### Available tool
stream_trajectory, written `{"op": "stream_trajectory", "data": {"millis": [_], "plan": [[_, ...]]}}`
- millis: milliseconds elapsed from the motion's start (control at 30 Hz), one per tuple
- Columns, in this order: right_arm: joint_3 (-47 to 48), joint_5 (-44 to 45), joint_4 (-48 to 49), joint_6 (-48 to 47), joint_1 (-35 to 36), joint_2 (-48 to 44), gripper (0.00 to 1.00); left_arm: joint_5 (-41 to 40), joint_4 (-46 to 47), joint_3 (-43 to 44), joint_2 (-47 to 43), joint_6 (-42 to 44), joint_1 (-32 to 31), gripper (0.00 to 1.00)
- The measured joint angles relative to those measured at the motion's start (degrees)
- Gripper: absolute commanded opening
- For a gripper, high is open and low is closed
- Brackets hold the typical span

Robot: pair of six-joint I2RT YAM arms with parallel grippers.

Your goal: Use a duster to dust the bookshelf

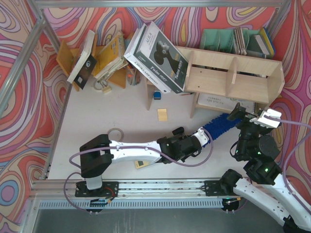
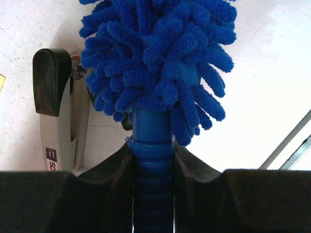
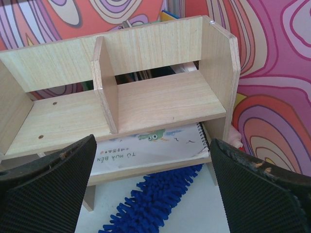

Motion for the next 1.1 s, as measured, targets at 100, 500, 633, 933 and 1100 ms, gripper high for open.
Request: {"op": "stream_trajectory", "data": {"millis": [100, 500, 633, 933, 1100], "plan": [[-0.1, 0.0, 0.1, 0.0, 0.0, -0.1, 0.88, 0.7, 0.0, 0.0, 0.0, 0.1, 0.0, 0.0], [-0.3, 0.0, 0.3, -0.5, 0.0, -0.8, 0.88, 3.5, -2.4, 2.0, 6.1, -0.3, 0.7, 0.0], [-0.5, 0.0, 0.3, -0.7, 0.0, -0.8, 0.88, 3.3, -2.5, 2.4, 6.0, -0.2, 0.7, 0.0], [-0.6, 0.0, 0.3, -0.6, 0.0, -0.8, 0.88, 2.5, -2.6, 2.4, 0.2, -0.2, 0.7, 0.0], [-0.6, 0.0, 0.3, -0.6, 0.0, -0.8, 0.88, 2.6, -2.7, 2.4, -0.7, -0.2, 0.8, 0.0]]}}
